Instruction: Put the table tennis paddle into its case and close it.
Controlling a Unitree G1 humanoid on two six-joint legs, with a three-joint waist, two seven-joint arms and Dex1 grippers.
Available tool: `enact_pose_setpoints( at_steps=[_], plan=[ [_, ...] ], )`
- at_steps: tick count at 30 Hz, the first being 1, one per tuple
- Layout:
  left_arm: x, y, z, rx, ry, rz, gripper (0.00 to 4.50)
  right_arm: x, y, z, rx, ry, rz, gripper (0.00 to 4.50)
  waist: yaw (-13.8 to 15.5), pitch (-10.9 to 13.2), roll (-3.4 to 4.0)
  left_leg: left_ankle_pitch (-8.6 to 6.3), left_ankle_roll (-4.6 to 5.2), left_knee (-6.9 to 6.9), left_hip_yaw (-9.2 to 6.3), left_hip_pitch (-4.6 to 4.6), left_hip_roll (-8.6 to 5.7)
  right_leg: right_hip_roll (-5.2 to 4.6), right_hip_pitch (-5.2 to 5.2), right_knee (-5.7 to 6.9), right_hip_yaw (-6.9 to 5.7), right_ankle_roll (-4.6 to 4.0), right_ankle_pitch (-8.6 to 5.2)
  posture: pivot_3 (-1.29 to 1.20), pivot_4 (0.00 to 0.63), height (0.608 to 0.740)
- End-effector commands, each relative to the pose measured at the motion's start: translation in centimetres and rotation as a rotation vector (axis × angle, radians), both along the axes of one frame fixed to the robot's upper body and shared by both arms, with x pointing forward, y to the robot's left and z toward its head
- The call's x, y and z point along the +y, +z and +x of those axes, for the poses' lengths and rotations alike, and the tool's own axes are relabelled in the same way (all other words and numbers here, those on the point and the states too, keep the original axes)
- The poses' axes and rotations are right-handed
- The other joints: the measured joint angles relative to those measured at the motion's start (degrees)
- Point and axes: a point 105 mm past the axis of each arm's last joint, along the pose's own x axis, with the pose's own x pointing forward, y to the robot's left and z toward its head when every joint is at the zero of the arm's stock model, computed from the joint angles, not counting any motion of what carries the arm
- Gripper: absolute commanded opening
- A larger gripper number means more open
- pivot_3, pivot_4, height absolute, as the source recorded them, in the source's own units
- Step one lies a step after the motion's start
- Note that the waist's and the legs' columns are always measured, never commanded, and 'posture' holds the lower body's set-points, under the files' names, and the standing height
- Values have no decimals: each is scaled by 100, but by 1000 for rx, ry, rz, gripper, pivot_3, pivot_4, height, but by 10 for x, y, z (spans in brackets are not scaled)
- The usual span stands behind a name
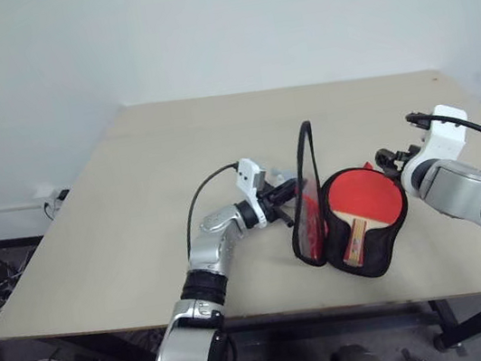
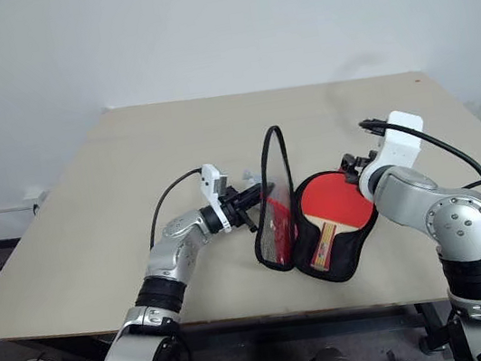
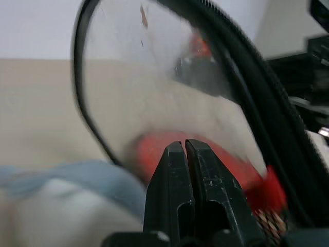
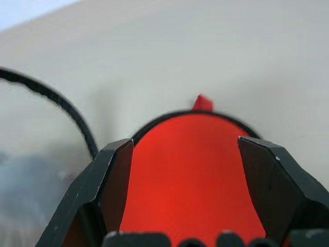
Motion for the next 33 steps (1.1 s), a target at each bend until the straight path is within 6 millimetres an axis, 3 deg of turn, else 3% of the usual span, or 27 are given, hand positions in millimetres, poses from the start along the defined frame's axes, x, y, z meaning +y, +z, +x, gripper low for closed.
enact_pose_setpoints(
  at_steps=[1, 8, 15, 24, 30, 33],
  plan=[
    [-21, 21, -10, -68, -151, 8, 0, -14, 19, 3, -82, -81, 20, 3506, 0, 0, 1, 0, 0, 0, 0, 0, 0, 0, 0, 0, 0, 0, 0, 0, 0, 740],
    [-43, 11, -30, -86, -347, 107, 0, -25, 21, 2, -106, -152, 32, 3506, -2, 0, 6, 0, 0, -1, 4, -1, 0, 1, -2, -1, 4, 0, -1, 0, 0, 740],
    [-48, -2, -38, -122, -423, 205, 0, -32, 20, 1, -119, -205, 38, 3506, -16, 0, 15, 0, 0, -2, 5, 1, 1, 1, -4, 1, 6, -1, -1, 0, 0, 740],
    [-30, 5, -23, -70, -330, 149, 0, -43, 18, 2, -146, -259, 5, 3506, -21, 0, 20, 0, 0, -2, 6, 1, 1, 1, -6, 3, 8, 0, -1, 0, 0, 740],
    [-6, -11, -24, 112, -275, 126, 0, -34, 8, 7, -135, -222, 7, 3506, -29, -2, 25, 0, 0, -4, 5, 5, 3, 3, -7, 7, 8, 1, 0, 0, 0, 740],
    [1, -16, -26, 263, -242, 72, 772, -31, 4, 9, -130, -216, 8, 3570, -27, -2, 30, 0, 0, -5, 4, 5, 3, 3, -8, 9, 8, 2, 0, 0, 0, 740]
  ],
)
